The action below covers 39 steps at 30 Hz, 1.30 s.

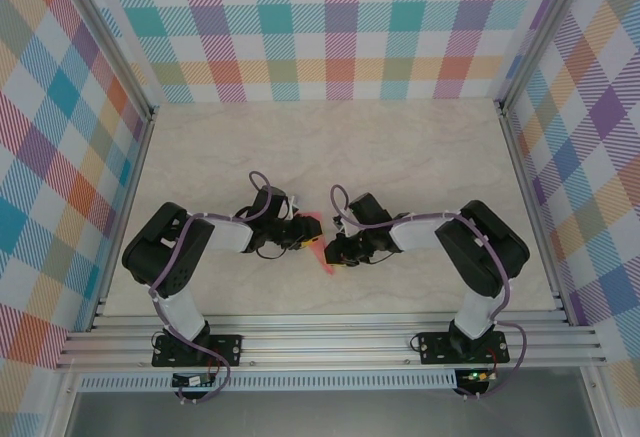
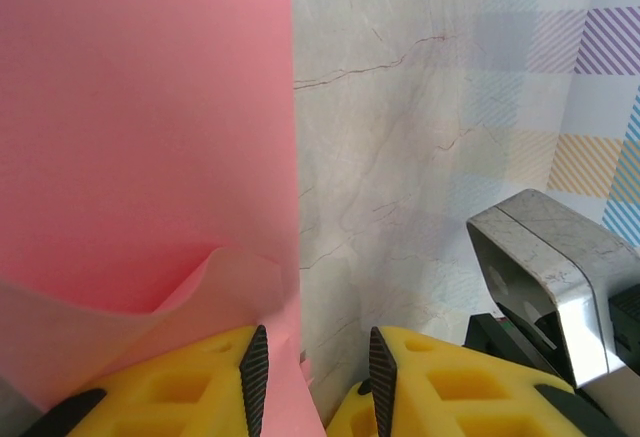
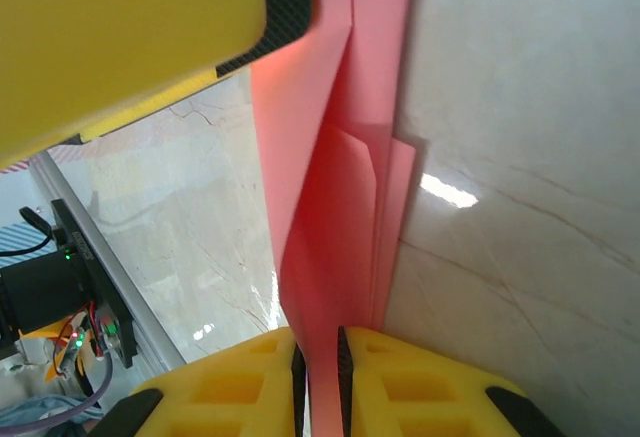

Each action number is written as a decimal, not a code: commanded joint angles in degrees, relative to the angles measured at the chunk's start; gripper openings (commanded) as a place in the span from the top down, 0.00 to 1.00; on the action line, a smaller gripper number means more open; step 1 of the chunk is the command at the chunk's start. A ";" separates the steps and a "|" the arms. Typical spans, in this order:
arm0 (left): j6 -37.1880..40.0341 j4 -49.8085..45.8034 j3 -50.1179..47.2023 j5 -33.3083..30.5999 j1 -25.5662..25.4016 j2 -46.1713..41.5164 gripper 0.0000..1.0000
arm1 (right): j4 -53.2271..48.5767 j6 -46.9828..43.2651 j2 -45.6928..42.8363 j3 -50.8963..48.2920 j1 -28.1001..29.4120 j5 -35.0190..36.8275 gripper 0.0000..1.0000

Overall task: Fold a paper plane with a square sheet of paper (pick it up from the middle)
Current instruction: Fold the wing for the fifth time at the center of the table.

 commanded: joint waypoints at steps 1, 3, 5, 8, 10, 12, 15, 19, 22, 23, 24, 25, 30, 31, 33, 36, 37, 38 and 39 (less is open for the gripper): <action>1.50 -1.68 -0.71 0.19 -0.56 1.46 0.65 | -3.20 -0.88 -2.88 -0.15 0.20 1.31 0.82; 1.57 -1.93 -0.66 0.35 -0.50 1.36 0.66 | -3.24 -0.96 -3.56 -0.17 0.22 1.68 0.82; 1.60 -1.91 -0.64 0.46 -0.54 1.39 0.65 | -3.15 -1.25 -3.55 0.19 0.20 0.93 0.82; 1.61 -2.10 -0.57 0.46 -0.54 1.43 0.65 | -2.57 -1.23 -2.41 0.68 0.20 -0.36 0.82; 1.62 -2.32 -0.53 0.39 -0.54 1.26 0.65 | -1.91 -1.07 -1.73 0.56 0.20 -0.78 0.86; 1.57 -2.54 -0.59 0.19 -0.54 1.27 0.65 | -1.25 -1.01 -0.94 0.56 0.19 -1.88 0.91; 1.40 -2.78 -0.54 0.13 -0.54 1.29 0.65 | -1.38 -1.29 -0.14 0.22 0.29 -2.58 0.92; 1.14 -2.98 -0.31 -0.07 -0.54 1.33 0.66 | -2.05 -2.32 0.08 0.03 0.73 -3.41 0.90; 1.17 -3.20 -0.24 0.06 -0.54 1.38 0.66 | -3.83 -2.43 -1.05 0.26 0.90 -1.90 0.83; 1.15 -3.24 -0.17 0.02 -0.55 1.31 0.66 | -4.26 -2.45 -1.76 0.16 0.98 -1.55 0.82; 1.06 -3.20 -0.18 0.02 -0.54 1.37 0.66 | -5.10 -2.61 -2.23 0.29 0.99 -0.80 0.82; 1.12 -3.17 -0.18 0.09 -0.54 1.37 0.66 | -5.95 -2.86 -2.71 0.41 1.06 -0.30 0.82; 1.08 -3.23 -0.09 0.22 -0.54 1.40 0.66 | -7.72 -3.25 -3.43 0.30 1.42 0.76 0.82; 1.11 -3.24 -0.09 0.19 -0.54 1.39 0.66 | -7.66 -3.21 -3.44 0.18 1.51 0.72 0.82; 1.01 -3.24 -0.09 0.19 -0.55 1.41 0.66 | -7.53 -3.10 -3.42 -0.04 1.82 0.82 0.82; 1.03 -3.33 0.00 0.28 -0.54 1.53 0.66 | -7.62 -2.89 -3.38 0.16 2.31 1.08 0.82; 0.99 -3.33 0.00 0.28 -0.54 1.58 0.66 | -7.89 -3.02 -3.39 0.29 2.46 1.34 0.82; 1.01 -3.33 0.00 0.23 -0.54 1.50 0.66 | -8.28 -3.07 -3.38 0.49 2.63 1.71 0.83; 0.97 -3.33 0.00 0.20 -0.54 1.62 0.66 | -8.72 -3.30 -3.34 0.62 2.79 1.97 0.83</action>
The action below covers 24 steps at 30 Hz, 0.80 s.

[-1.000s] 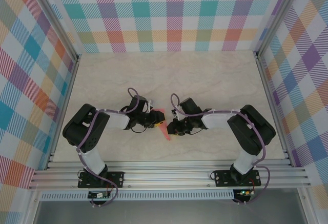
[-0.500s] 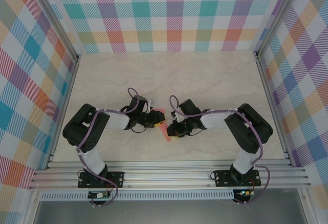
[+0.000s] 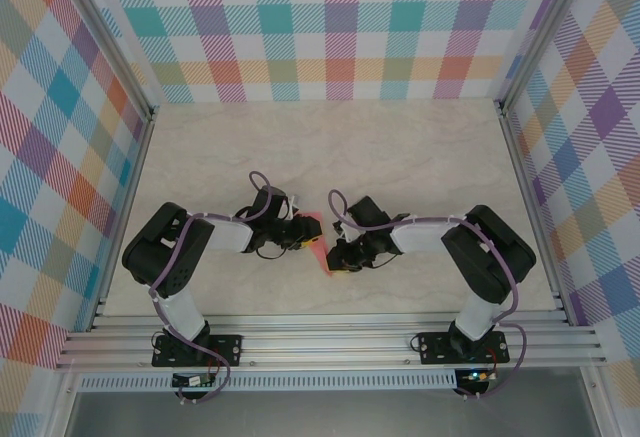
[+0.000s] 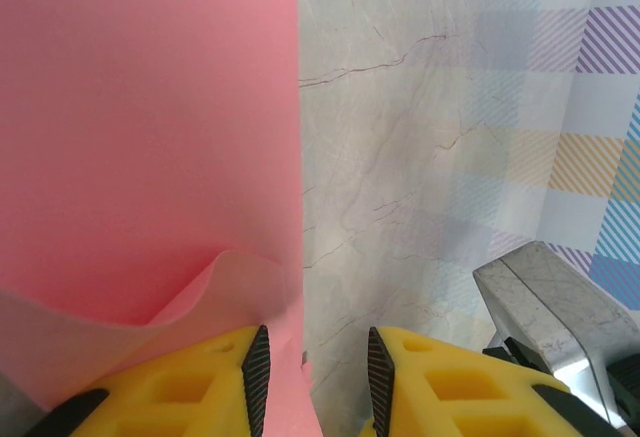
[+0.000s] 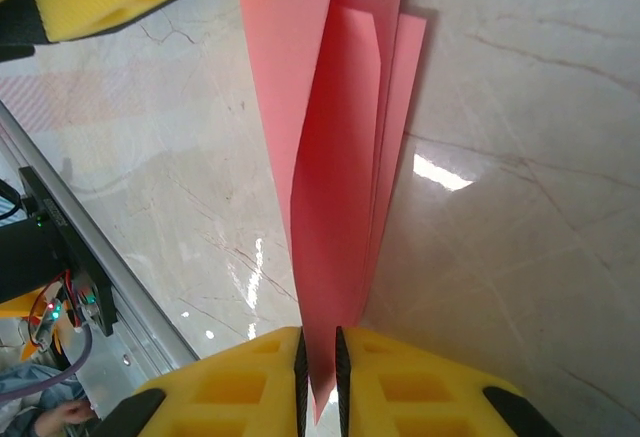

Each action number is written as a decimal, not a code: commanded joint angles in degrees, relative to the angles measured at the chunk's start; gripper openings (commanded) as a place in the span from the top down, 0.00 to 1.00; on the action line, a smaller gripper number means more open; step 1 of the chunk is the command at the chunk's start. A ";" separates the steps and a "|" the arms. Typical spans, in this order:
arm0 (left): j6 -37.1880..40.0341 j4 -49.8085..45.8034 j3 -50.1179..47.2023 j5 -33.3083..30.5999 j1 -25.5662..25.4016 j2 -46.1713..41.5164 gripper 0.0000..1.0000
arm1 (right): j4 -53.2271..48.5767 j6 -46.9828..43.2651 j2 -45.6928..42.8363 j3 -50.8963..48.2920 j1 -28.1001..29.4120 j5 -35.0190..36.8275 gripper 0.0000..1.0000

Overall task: Fold a paper plane with a square sheet of paper (pick it up from the middle)
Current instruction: Fold the wing for the fifth time at the center of the table.

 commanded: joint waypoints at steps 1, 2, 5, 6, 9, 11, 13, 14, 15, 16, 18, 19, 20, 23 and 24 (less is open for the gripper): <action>0.73 -3.14 0.00 0.28 -0.54 1.62 0.66 | -2.88 -1.49 -0.83 1.00 0.84 1.12 0.85; 0.83 -3.17 0.01 0.20 -0.54 1.58 0.66 | -4.01 -1.94 -0.62 1.47 1.16 1.94 0.86; 0.82 -3.35 0.00 -0.07 -0.54 1.62 0.66 | -8.02 -3.53 0.08 3.00 2.90 6.03 0.89; 0.69 -3.36 0.00 -0.07 -0.54 1.70 0.66 | -8.49 -3.59 0.22 3.14 3.26 7.05 0.87; 0.64 -3.36 -0.09 -0.23 -0.54 1.64 0.66 | -9.09 -3.28 -0.01 3.18 3.73 8.38 0.82; 0.58 -3.36 -0.22 -0.33 -0.54 1.62 0.66 | -9.97 -3.06 -1.23 3.56 3.77 9.47 0.81; 0.62 -3.22 -0.22 -0.24 -0.54 1.77 0.66 | -10.94 -2.64 -2.77 3.89 3.77 11.57 0.80; 0.59 -3.18 -0.24 -0.16 -0.54 1.89 0.66 | -11.18 -2.77 -3.53 3.98 3.77 12.14 0.79; 0.60 -3.18 -0.21 -0.03 -0.54 1.88 0.66 | -11.34 -2.80 -3.87 4.11 3.77 12.48 0.79; 0.70 -3.18 -0.27 0.06 -0.54 1.81 0.66 | -11.72 -2.82 -4.03 4.45 3.77 12.65 0.78; 0.81 -3.26 -0.37 0.08 -0.54 1.71 0.66 | -12.19 -3.02 -3.55 5.28 3.77 12.05 0.79; 0.89 -3.35 -0.35 0.11 -0.54 1.71 0.66 | -12.15 -2.93 -3.24 5.70 3.77 11.67 0.79; 0.95 -3.52 -0.31 0.11 -0.54 1.71 0.67 | -11.74 -2.80 -3.06 5.71 3.77 11.34 0.79; 0.96 -3.62 -0.26 0.06 -0.54 1.80 0.66 | -10.44 -2.89 -2.50 5.82 3.77 9.56 0.82; 0.93 -3.62 -0.27 0.04 -0.54 1.80 0.66 | -10.37 -2.89 -2.27 5.89 3.77 9.21 0.84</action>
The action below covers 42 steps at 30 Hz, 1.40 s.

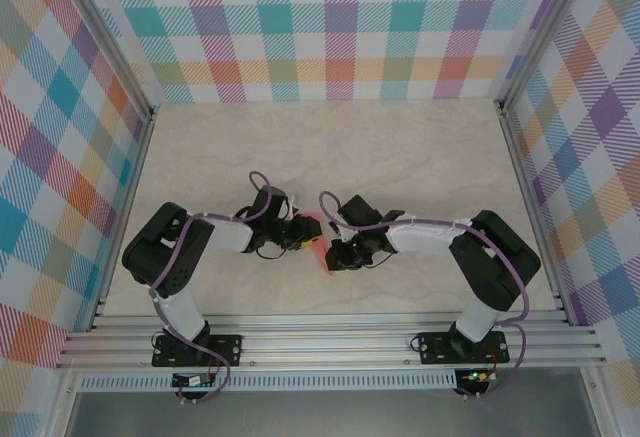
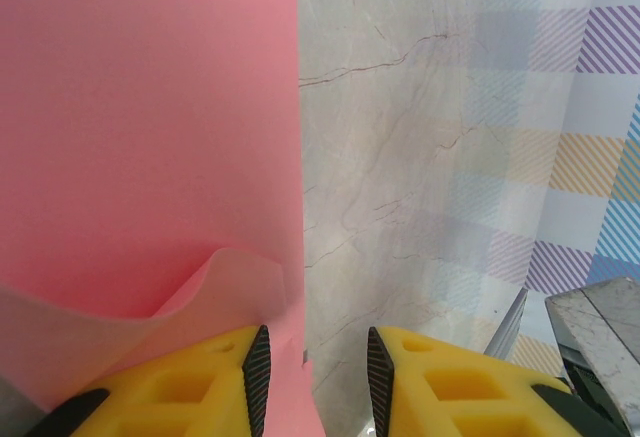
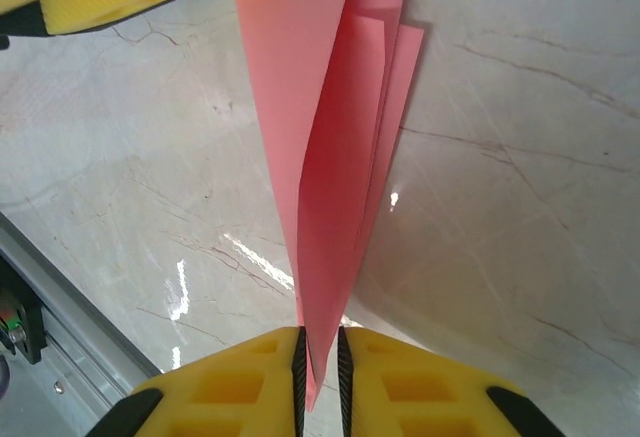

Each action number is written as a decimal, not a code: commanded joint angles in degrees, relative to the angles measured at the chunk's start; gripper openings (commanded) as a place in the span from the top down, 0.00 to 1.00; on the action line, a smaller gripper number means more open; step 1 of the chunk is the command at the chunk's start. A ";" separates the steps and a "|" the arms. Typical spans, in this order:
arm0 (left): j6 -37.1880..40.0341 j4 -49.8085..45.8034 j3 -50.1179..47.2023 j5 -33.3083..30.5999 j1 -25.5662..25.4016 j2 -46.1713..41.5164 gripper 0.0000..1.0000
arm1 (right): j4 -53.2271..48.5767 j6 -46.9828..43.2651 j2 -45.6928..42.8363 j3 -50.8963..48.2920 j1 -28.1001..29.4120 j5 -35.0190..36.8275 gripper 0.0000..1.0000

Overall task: Fold a paper plane with a square sheet of paper (pick it up from the middle)
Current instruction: Fold the wing for the fifth time at the center of the table.

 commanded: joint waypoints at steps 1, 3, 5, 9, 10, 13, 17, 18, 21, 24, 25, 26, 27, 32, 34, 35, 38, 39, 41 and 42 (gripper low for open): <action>0.95 -3.62 -0.31 -0.08 -0.54 1.78 0.66 | -0.53 -1.09 0.53 1.29 0.23 -1.57 0.87; 1.03 -3.71 -0.26 -0.04 -0.54 1.88 0.66 | -0.44 -1.27 0.69 1.39 0.21 -1.68 0.89; 1.02 -3.79 -0.27 -0.01 -0.54 1.95 0.66 | -0.29 -1.51 1.04 1.35 0.25 -2.62 0.91; 0.86 -3.87 -0.26 -0.16 -0.54 2.16 0.67 | 0.39 -2.13 1.95 1.13 1.12 -3.83 0.94; 0.81 -3.88 -0.26 -0.16 -0.54 2.21 0.67 | 0.26 -2.35 2.55 1.28 1.34 -4.11 0.94; 0.52 -3.72 -0.35 -0.33 -0.54 2.32 0.67 | 0.10 -2.58 4.10 1.39 1.86 -4.74 0.93; 0.41 -3.97 -0.26 -0.33 -0.53 2.39 0.67 | 1.53 -1.84 5.44 0.76 2.16 -5.18 0.93; 0.50 -4.10 -0.31 -0.35 -0.54 2.36 0.67 | 2.03 -1.56 5.61 0.53 2.17 -5.53 0.93; 0.51 -4.41 -0.04 -0.60 -0.55 2.40 0.67 | 1.48 -1.24 6.50 0.35 2.23 -5.11 0.95; 0.38 -4.88 0.12 -0.76 -0.54 2.52 0.67 | 1.37 -0.68 7.58 -0.46 2.25 -4.79 0.96; 0.35 -4.98 0.17 -0.77 -0.54 2.56 0.67 | 1.53 -0.27 7.58 -0.99 2.23 -4.72 0.96; 0.35 -4.94 0.12 -0.77 -0.54 2.50 0.67 | 1.73 0.14 7.28 -1.38 2.26 -4.51 0.97; 0.36 -4.99 0.22 -0.86 -0.54 2.48 0.67 | 2.01 0.45 6.81 -1.73 2.27 -4.59 0.95; 0.33 -5.64 0.40 -1.21 -0.54 2.10 0.68 | 4.28 1.76 2.24 -1.64 2.22 -4.75 0.93; 0.27 -5.66 0.37 -1.28 -0.54 2.12 0.68 | 4.33 3.11 0.90 -1.16 1.98 -3.12 0.89; 0.25 -5.73 0.41 -1.19 -0.54 2.12 0.68 | 4.46 4.08 0.33 -1.14 1.76 -2.42 0.87; 0.34 -5.64 0.16 -1.09 -0.54 2.13 0.67 | 5.79 6.62 -0.58 -1.76 0.70 -1.56 0.85; 0.50 -5.63 0.16 -1.04 -0.55 2.13 0.68 | 6.46 7.24 -0.77 -2.06 0.44 -1.64 0.84; 0.49 -5.64 0.22 -0.95 -0.53 2.30 0.68 | 8.49 8.28 -0.54 -2.61 -0.12 -2.86 0.86; 0.50 -5.64 0.27 -0.86 -0.54 2.38 0.68 | 9.44 8.51 -0.12 -2.73 -0.14 -4.05 0.89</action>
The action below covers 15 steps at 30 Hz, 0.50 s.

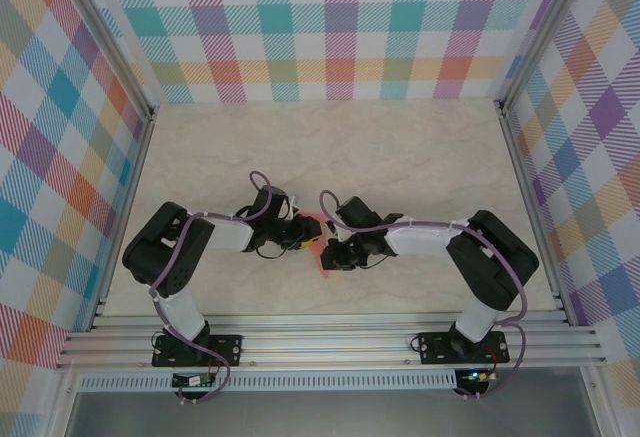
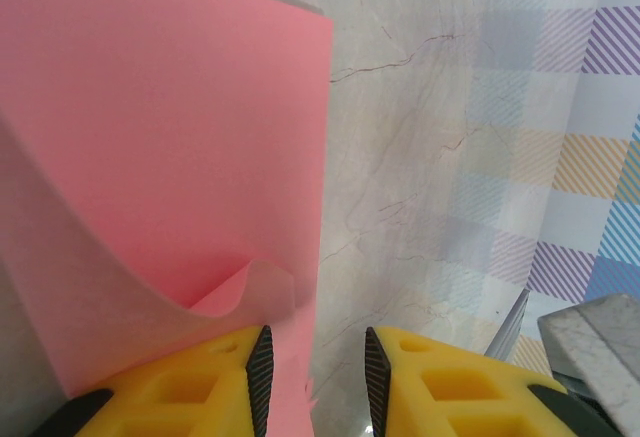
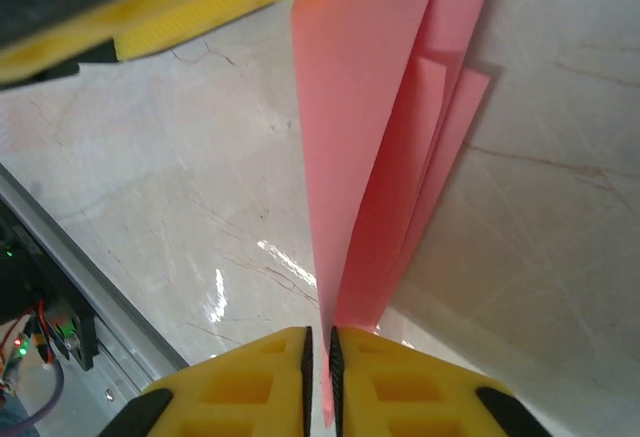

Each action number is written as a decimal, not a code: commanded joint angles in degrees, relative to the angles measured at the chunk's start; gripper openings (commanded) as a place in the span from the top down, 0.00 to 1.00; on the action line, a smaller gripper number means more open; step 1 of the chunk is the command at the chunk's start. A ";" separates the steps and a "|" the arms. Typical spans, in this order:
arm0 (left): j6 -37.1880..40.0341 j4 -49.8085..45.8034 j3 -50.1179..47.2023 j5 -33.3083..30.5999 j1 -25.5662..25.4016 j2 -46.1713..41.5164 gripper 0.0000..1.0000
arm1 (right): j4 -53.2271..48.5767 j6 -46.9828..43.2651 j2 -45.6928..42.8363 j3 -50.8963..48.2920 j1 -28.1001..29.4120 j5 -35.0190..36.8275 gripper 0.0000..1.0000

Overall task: Fold a paper plane with a square sheet of paper (pick it up from the middle)
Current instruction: Fold the wing for the fifth time at the center of the table.

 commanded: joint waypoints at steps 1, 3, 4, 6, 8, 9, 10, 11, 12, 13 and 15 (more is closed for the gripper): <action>0.48 -4.53 -0.19 -0.84 -0.56 2.15 0.68 | 3.70 2.94 -0.05 -1.25 -0.58 -2.68 0.91; 0.51 -4.57 -0.15 -0.93 -0.56 2.08 0.68 | 4.36 3.39 1.12 -1.28 -0.58 -3.80 0.91; 0.45 -4.62 -0.11 -0.93 -0.56 2.06 0.68 | 4.34 3.47 1.58 -1.40 -0.58 -3.79 0.92; 0.37 -4.68 -0.19 -0.88 -0.56 2.02 0.68 | 5.09 3.50 2.20 -1.85 -0.58 -4.26 0.97; 0.49 -4.79 -0.19 -0.88 -0.56 1.90 0.68 | 5.78 3.25 2.58 -2.59 -0.58 -4.60 0.99; 0.36 -4.79 -0.30 -0.96 -0.56 1.88 0.68 | 5.78 2.93 3.06 -3.04 -0.58 -4.70 1.00; 0.38 -4.78 -0.29 -1.18 -0.61 1.89 0.68 | 5.57 2.73 3.65 -3.09 -0.58 -4.97 1.00; 0.30 -4.79 -0.28 -1.19 -0.56 1.97 0.68 | 5.22 2.47 4.48 -3.27 -0.58 -5.25 0.99; 0.20 -4.79 -0.20 -1.10 -0.56 2.06 0.68 | 4.96 2.37 5.20 -3.35 -0.50 -5.27 0.97; 0.16 -4.70 -0.20 -1.10 -0.56 2.10 0.68 | 4.27 2.15 6.01 -3.19 -0.50 -5.49 0.95; 0.05 -4.61 -0.32 -1.40 -0.56 2.06 0.68 | 2.97 1.32 6.66 -2.72 -0.36 -6.11 0.94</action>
